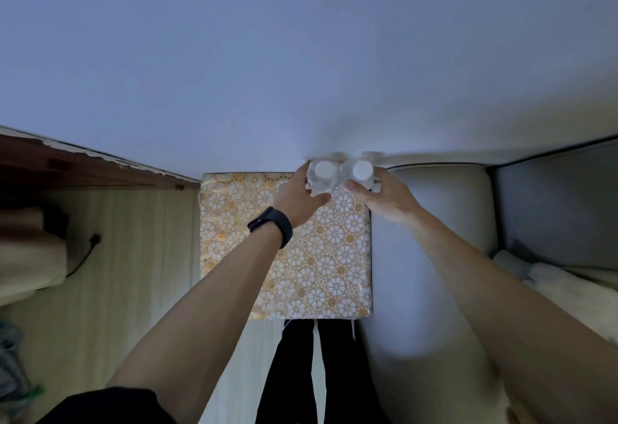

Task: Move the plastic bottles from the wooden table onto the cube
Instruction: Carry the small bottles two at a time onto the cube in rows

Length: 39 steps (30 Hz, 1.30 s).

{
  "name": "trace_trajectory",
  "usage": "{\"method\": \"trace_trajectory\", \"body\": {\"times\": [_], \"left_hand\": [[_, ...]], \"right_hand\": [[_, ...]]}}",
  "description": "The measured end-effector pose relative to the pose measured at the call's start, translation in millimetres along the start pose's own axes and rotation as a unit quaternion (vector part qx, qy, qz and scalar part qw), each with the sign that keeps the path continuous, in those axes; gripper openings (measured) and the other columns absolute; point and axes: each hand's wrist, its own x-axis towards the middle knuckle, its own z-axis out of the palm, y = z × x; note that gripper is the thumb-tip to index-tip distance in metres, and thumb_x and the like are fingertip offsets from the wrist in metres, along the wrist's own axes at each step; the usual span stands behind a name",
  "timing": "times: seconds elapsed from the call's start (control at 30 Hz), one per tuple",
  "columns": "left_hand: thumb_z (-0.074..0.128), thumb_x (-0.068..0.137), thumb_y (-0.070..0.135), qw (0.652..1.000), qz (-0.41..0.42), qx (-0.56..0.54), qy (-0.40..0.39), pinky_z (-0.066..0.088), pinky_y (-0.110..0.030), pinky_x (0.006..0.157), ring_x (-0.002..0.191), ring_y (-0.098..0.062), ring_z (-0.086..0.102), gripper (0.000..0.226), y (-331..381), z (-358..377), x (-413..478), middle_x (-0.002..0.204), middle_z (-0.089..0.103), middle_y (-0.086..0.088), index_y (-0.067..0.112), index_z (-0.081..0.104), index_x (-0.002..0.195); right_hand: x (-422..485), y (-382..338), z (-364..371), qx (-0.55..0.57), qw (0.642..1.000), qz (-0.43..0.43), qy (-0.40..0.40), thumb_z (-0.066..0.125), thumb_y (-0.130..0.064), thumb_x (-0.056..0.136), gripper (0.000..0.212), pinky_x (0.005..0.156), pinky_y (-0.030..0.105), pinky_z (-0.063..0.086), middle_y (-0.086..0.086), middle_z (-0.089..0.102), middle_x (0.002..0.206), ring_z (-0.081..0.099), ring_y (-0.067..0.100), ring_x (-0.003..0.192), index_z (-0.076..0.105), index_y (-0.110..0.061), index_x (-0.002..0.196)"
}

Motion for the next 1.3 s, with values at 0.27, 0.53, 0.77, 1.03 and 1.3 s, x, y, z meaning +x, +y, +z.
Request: {"method": "trace_trajectory", "body": {"times": [0.27, 0.53, 0.77, 1.03, 1.3], "left_hand": [[0.077, 0.086, 0.028, 0.997, 0.010, 0.059, 0.043, 0.056, -0.037, 0.088, 0.107, -0.023, 0.066, 0.065, 1, 6, 6, 0.125, 0.068, -0.002, 0.022, 0.045, 0.143], [0.074, 0.087, 0.037, 0.992, 0.009, 0.100, 0.077, 0.055, -0.036, 0.079, 0.101, -0.023, 0.068, 0.063, 1, 14, 5, 0.116, 0.070, -0.002, 0.021, 0.045, 0.140], [0.078, 0.085, 0.030, 0.993, -0.005, 0.108, 0.038, 0.052, -0.035, 0.087, 0.112, -0.029, 0.063, 0.079, 5, 8, 2, 0.127, 0.065, -0.008, 0.014, 0.033, 0.149], [0.069, 0.091, 0.036, 0.990, -0.044, 0.130, -0.017, 0.044, -0.040, 0.106, 0.135, -0.028, 0.048, 0.076, -6, -14, -63, 0.152, 0.045, -0.010, 0.018, 0.030, 0.154], [0.059, 0.095, 0.042, 0.993, 0.015, 0.107, 0.052, 0.044, -0.031, 0.098, 0.130, -0.022, 0.051, 0.062, 14, -73, -185, 0.149, 0.049, -0.004, 0.026, 0.037, 0.150]], "right_hand": [[5, -3, 6, 0.017, 1.000, 0.003, 0.019, 0.062, -0.060, 0.090, 0.075, 0.091, 0.029, 0.044, 0.001, 0.057, 0.139, 0.057, 0.023, 0.125, 0.036, -0.021, 0.149], [5, 2, 15, 0.033, 0.999, -0.017, 0.030, 0.052, -0.055, 0.098, 0.060, 0.078, 0.024, 0.044, 0.001, 0.059, 0.135, 0.058, 0.022, 0.118, 0.036, -0.025, 0.147], [-6, -5, 15, 0.021, 0.999, -0.001, 0.029, 0.066, -0.058, 0.089, 0.081, 0.083, 0.029, 0.044, 0.002, 0.059, 0.139, 0.060, 0.027, 0.121, 0.025, -0.027, 0.152], [-93, -10, 29, 0.038, 0.997, 0.050, 0.034, 0.062, -0.046, 0.096, 0.085, 0.101, 0.032, 0.045, 0.004, 0.039, 0.159, 0.051, 0.024, 0.135, 0.011, -0.021, 0.160], [-225, -74, 25, 0.051, 0.994, -0.052, 0.075, 0.063, -0.040, 0.097, 0.040, 0.100, 0.025, 0.041, -0.017, 0.057, 0.134, 0.053, 0.007, 0.128, 0.054, -0.034, 0.135]]}}
